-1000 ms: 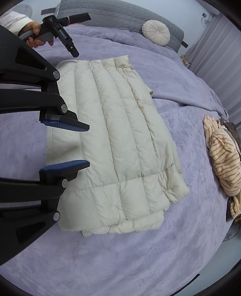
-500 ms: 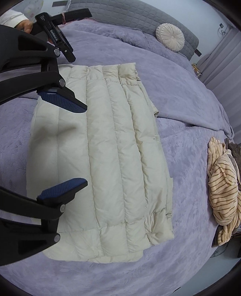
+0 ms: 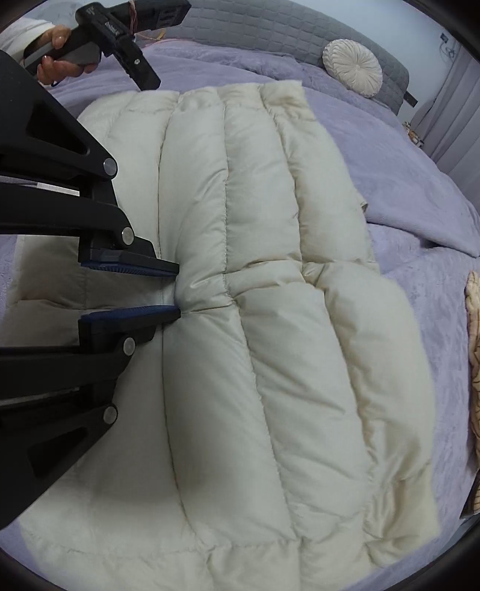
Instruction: Fold large clothes
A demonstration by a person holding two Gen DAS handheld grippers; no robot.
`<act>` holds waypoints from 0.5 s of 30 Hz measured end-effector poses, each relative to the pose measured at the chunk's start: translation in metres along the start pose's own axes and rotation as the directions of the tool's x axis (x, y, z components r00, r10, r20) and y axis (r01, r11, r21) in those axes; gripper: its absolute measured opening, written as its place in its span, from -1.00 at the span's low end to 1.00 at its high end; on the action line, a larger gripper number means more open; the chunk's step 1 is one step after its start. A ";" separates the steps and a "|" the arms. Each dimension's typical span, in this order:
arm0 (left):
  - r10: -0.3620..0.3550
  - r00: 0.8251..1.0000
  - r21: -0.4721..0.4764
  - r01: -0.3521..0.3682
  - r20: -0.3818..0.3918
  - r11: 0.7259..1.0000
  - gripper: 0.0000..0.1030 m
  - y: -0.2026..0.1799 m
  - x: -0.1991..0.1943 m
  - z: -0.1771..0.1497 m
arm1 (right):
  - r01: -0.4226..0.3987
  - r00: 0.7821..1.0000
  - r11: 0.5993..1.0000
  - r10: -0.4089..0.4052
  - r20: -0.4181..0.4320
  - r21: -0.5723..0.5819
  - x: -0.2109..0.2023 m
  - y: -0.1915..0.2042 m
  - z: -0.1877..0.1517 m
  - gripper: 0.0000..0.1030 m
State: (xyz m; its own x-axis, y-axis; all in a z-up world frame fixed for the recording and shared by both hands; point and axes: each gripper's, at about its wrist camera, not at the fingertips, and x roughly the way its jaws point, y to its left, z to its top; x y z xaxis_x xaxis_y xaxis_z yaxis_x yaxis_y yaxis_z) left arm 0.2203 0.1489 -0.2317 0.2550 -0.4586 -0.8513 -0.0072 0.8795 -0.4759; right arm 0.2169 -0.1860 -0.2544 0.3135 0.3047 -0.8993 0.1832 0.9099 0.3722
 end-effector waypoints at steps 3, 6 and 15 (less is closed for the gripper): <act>-0.130 0.990 -0.002 0.130 -0.048 0.992 1.00 0.001 0.017 0.012 | -0.045 0.999 0.998 0.045 -0.007 0.039 0.013 -0.014 0.000 -0.70; -0.228 0.969 -0.016 0.228 -0.092 0.974 1.00 -0.001 0.035 0.018 | -0.078 0.997 0.995 0.079 -0.004 0.055 0.016 -0.020 -0.001 -0.71; -0.379 0.915 -0.038 0.378 -0.134 0.925 1.00 -0.024 0.060 0.035 | -0.108 0.994 0.993 0.108 -0.002 0.051 0.019 -0.029 -0.003 -0.71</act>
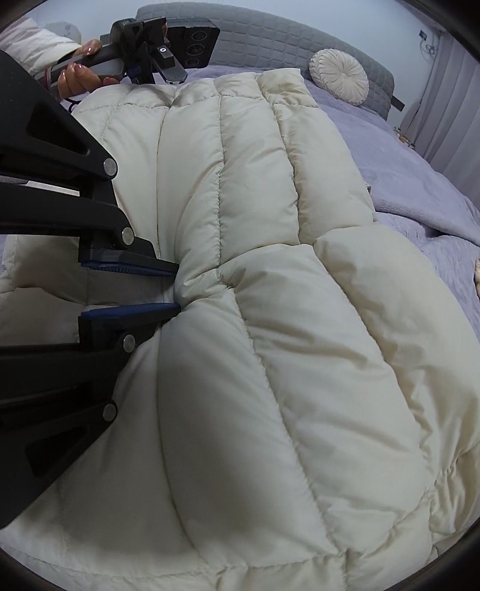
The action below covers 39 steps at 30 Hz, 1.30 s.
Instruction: Fold large clothes
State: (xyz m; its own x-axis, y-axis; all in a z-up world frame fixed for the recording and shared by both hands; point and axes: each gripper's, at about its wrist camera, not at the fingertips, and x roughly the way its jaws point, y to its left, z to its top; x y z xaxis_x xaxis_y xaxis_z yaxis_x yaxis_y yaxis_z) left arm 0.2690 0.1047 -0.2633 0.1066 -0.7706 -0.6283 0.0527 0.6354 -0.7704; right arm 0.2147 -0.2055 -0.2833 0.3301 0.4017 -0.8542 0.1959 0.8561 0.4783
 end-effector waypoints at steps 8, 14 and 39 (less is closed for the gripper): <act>0.076 0.997 0.147 -0.072 -0.022 0.987 0.24 -0.064 0.024 0.002 | -0.024 1.000 1.000 0.024 0.003 0.008 -0.002 -0.010 0.000 -0.71; 0.193 0.981 0.174 -0.188 -0.007 0.967 -0.45 -0.071 0.029 0.002 | -0.008 1.000 1.000 0.008 -0.012 -0.012 -0.014 -0.007 0.003 -0.68; 0.267 0.963 0.254 -0.269 0.040 0.929 -0.46 -0.164 0.030 -0.002 | 0.044 0.999 0.990 -0.043 0.007 -0.134 0.014 0.003 0.067 -0.77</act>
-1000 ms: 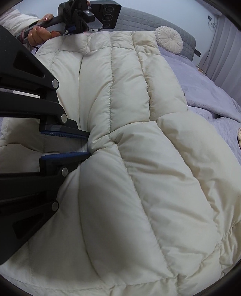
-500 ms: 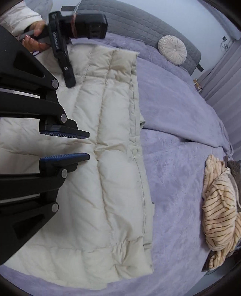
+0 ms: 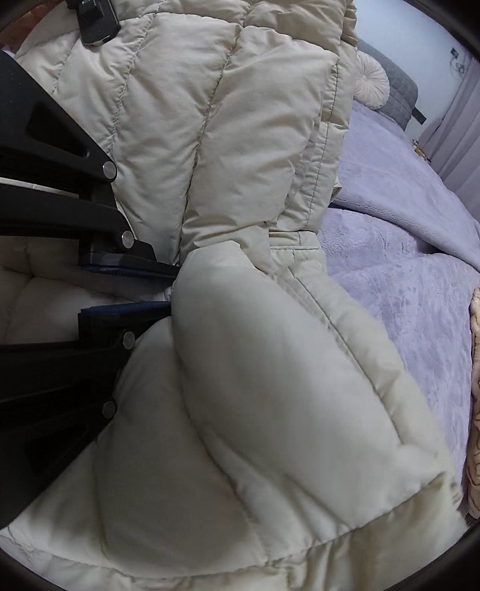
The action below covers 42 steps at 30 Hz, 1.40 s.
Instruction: Fold large clothes
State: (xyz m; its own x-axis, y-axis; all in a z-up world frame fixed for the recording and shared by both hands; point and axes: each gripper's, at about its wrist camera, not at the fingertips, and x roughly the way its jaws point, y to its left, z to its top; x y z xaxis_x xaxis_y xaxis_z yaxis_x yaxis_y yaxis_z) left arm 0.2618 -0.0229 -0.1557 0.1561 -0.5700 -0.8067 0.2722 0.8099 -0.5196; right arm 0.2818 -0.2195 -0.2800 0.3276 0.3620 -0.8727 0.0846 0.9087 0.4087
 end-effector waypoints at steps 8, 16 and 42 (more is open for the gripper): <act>0.053 0.998 -0.062 -0.054 -0.016 0.997 -0.46 0.017 -0.012 -0.007 | -0.077 0.995 0.995 0.074 0.069 0.055 -0.072 -0.004 -0.021 -0.69; 0.101 0.994 -0.025 -0.102 -0.029 0.995 -0.46 -0.007 -0.011 -0.003 | -0.140 0.990 0.971 0.131 0.059 0.195 -0.096 -0.029 -0.112 -0.70; -0.039 0.987 0.204 0.071 -0.158 0.976 0.30 -0.215 0.093 0.014 | -0.389 0.918 0.825 0.308 0.250 0.411 -0.132 -0.149 -0.183 -0.74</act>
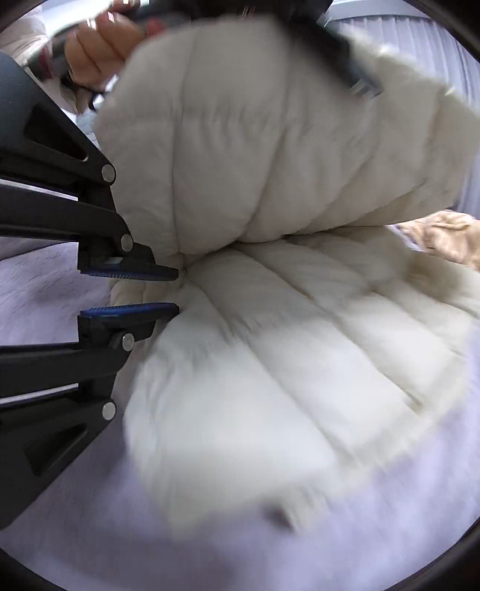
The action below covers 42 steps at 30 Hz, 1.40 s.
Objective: Fold large clothes
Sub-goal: 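Fold the lifted bundle over onto itself with both tools, release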
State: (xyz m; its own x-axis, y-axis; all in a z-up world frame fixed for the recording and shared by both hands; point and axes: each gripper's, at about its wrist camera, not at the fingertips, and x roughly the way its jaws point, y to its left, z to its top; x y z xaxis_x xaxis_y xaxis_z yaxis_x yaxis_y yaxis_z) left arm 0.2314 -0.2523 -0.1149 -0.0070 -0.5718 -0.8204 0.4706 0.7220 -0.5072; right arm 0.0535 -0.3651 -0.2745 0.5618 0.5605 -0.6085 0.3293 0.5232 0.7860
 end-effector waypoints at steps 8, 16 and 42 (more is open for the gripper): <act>-0.081 0.996 0.074 0.079 0.027 0.994 0.67 -0.017 0.026 -0.011 | -0.007 0.984 0.996 -0.008 0.178 0.085 -0.087 -0.037 0.047 -0.02; -0.091 0.995 0.117 0.087 0.033 0.989 0.67 -0.027 0.038 -0.016 | -0.187 0.979 0.982 0.187 0.083 0.004 -0.073 0.000 0.136 -0.02; 0.107 0.983 0.172 -0.133 0.152 0.976 0.67 0.050 0.024 0.000 | -0.067 0.982 0.994 0.050 -0.181 -0.090 0.053 -0.009 0.167 -0.76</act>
State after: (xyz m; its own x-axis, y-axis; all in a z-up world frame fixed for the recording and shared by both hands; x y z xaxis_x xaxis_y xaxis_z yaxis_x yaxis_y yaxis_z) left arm 0.2548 -0.2296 -0.1598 0.1773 -0.5436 -0.8204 0.6124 0.7135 -0.3404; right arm 0.2076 -0.4471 -0.2957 0.4309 0.6927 -0.5784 0.2210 0.5404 0.8119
